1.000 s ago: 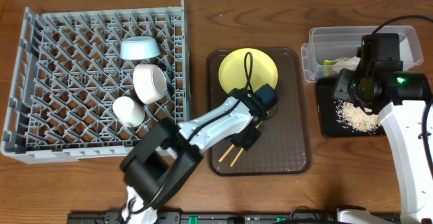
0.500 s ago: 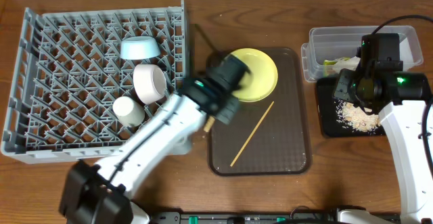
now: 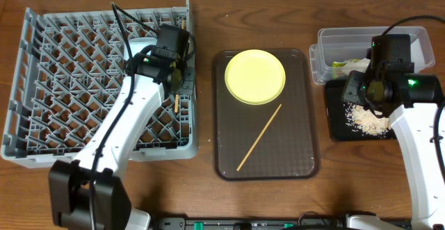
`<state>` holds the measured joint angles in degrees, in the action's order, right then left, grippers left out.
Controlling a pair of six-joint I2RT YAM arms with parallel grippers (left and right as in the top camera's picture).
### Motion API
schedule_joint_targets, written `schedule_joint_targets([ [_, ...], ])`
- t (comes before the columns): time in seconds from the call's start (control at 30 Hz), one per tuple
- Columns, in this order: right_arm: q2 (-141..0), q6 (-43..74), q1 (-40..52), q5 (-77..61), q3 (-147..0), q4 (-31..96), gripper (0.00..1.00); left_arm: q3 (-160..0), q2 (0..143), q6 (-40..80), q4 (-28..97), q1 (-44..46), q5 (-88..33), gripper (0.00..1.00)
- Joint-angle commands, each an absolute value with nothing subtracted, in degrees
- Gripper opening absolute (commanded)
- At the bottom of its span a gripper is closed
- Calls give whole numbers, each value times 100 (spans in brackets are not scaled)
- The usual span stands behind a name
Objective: Sort waste into correct bins and load items into the dishwasher rack
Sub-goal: 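Insert the chopstick upright at the rack's right edge and release, then reach the left gripper to the second chopstick and grasp it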
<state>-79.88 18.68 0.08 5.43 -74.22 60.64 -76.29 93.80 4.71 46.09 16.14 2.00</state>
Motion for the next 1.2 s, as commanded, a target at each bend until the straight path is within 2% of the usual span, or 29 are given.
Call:
schedule_joint_targets([
  [0.0,-7981,1820,-47,617,-7500,6075,49,-7634,9725,528,4589,1603,86,6],
  [0.13,-7981,1817,-47,617,-7500,6077,49,-7634,10082,526,4484,1603,89,7],
  [0.2,-7981,1817,-47,617,-7500,6093,49,-7634,10156,526,4438,1603,91,10],
  [0.27,-7981,1817,-47,617,-7500,6117,49,-7636,10162,523,4383,1603,97,17],
  [0.3,-7981,1815,-47,617,-7500,6121,49,-7638,10141,521,4364,1603,115,26],
  [0.33,-7981,1815,-47,617,-7500,6123,49,-7644,10110,519,4355,1603,117,41],
  [0.37,-7981,1815,-47,617,-7500,6121,49,-7662,10082,517,4359,1601,119,47],
  [0.47,-7981,1817,-47,617,-7500,6121,49,-7738,9926,519,4414,1603,108,53],
  [0.57,-7981,1817,-47,617,-7500,6121,49,-7804,9673,523,4497,1653,30,57],
  [0.8,-7981,1820,-47,615,-7500,6110,50,-7802,9271,521,4493,2128,-1000,57],
  [1.17,-7981,1820,-47,615,-7500,6121,50,-7690,10001,526,4379,3605,-1138,57],
])
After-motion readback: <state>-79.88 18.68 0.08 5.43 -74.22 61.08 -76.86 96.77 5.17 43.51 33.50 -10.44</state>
